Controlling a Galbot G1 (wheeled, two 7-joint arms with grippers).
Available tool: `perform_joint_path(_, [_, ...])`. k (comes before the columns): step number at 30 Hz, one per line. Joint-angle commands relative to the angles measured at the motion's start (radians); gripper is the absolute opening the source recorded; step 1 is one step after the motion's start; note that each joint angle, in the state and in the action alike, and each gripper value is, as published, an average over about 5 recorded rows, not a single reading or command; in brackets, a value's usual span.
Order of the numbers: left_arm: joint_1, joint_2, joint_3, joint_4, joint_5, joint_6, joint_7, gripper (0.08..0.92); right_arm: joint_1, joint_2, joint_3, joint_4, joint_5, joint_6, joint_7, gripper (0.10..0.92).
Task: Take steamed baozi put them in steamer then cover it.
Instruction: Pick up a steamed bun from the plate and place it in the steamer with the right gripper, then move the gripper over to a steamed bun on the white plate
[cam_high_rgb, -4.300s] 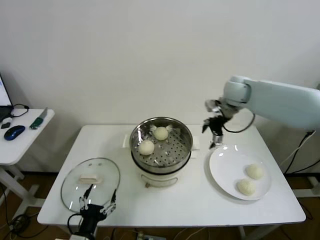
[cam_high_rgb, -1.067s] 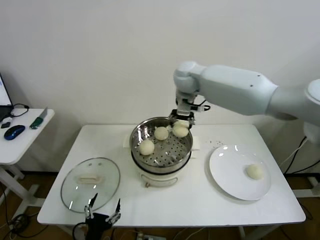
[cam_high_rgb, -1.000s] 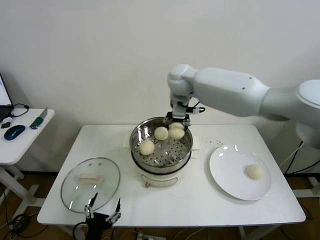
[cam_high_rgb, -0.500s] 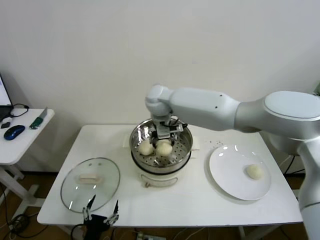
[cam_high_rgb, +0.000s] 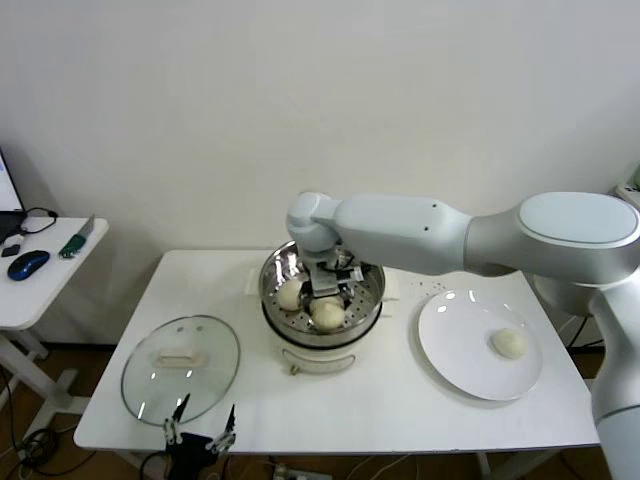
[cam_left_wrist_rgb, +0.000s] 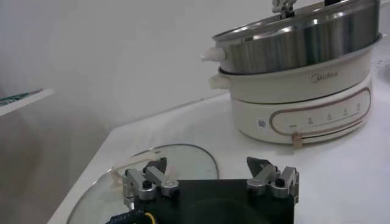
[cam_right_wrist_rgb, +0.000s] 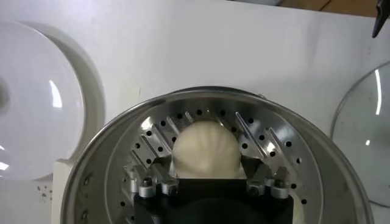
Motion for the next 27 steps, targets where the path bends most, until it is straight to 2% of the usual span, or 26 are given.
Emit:
perform_joint_path(1, [0.000,0.003,-0.001,0.002,0.000,0.000,0.000,0.823,0.010,-0.003,0.010,0.001,0.003,-0.018,-0.010,0.820])
perform_joint_path(7, [0.002,0.008,-0.003,0.002,-0.001,-0.002,-0.001,0.823,0.073,-0.072,0.052,0.007,0.022,-0.038,0.008,0.823])
perform_joint_path(10, [0.003,0.012,-0.003,0.002,-0.002,-0.004,-0.001,0.823,0.148,-0.161,0.019,0.024,0.061,-0.106,0.083,0.823])
perform_joint_path(14, [0.003,0.017,0.000,0.003,-0.003,-0.007,-0.001,0.823,0.271,-0.301,-0.121,0.057,0.282,-0.340,0.197,0.823])
perform_joint_path(17, [-0.003,0.016,0.004,0.003,-0.003,-0.007,-0.001,0.823,0.320,-0.412,-0.204,0.080,0.451,-0.523,0.191,0.823])
perform_joint_path(21, [-0.010,0.010,0.009,0.000,-0.003,-0.006,-0.001,0.823,0.291,-0.567,-0.214,0.111,0.570,-0.720,0.171,0.823])
perform_joint_path(24, [-0.011,0.010,0.009,-0.008,-0.014,-0.007,0.001,0.823,0.227,-0.687,-0.179,0.145,0.606,-0.834,0.184,0.823])
perform_joint_path(27, [-0.009,0.011,0.005,-0.019,-0.032,-0.008,0.003,0.823,0.121,-0.782,-0.118,0.147,0.543,-0.861,0.185,0.823])
